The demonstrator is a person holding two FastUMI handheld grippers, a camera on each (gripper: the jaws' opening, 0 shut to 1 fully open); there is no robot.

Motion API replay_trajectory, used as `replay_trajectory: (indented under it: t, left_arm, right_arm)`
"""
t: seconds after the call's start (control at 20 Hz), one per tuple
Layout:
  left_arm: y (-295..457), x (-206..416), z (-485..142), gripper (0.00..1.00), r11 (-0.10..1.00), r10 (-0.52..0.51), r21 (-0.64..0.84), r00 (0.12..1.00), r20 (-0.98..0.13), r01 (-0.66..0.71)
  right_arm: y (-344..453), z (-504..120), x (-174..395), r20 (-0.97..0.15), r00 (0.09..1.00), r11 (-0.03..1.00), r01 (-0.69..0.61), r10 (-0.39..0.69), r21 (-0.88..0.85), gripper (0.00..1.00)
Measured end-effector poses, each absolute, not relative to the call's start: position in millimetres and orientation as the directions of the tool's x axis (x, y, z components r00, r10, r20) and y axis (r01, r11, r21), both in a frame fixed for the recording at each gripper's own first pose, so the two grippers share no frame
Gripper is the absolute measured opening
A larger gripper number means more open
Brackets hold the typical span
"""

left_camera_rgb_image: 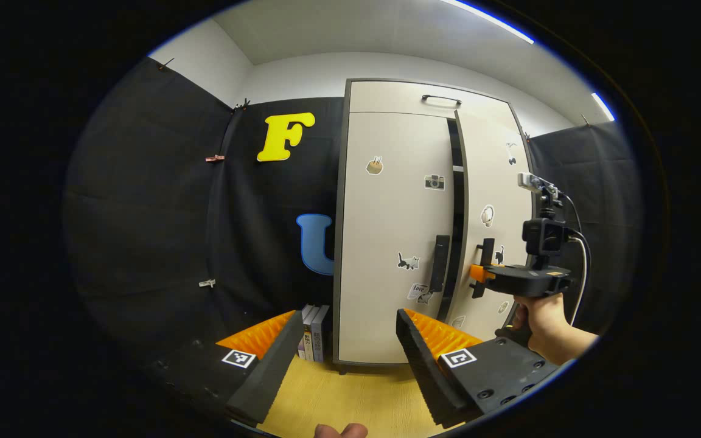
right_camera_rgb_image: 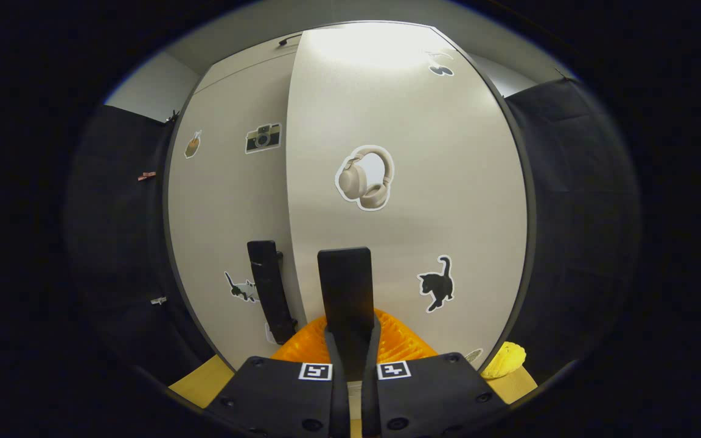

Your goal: Open the right door of the double-door shoe cabinet with the right hand, and open the left door with the left hand.

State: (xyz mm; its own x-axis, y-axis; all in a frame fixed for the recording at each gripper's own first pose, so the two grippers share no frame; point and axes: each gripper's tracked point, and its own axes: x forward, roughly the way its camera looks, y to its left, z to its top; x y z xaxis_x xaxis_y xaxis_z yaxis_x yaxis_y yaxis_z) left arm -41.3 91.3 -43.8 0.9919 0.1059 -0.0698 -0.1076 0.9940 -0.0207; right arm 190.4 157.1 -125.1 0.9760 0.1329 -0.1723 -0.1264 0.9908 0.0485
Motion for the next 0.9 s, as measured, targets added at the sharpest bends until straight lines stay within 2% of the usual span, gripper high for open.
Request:
replay_trajectory:
  t: [0.35,0.9]
  left_arm:
    - [78,-48,-42,0.95,0.995,0.102,-0.009,0.992,-0.075,-0.103]
    - [46,-44,-48,0.95,0.997,0.07,-0.013,0.994,-0.087,-0.072]
  right_arm:
    - [142,-116,171,-0.151,0.975,0.986,-0.152,0.161,0.071,0.11]
    - [108,-110,150,-0.155,0.978,0.989,-0.131,0.139,0.064,0.11]
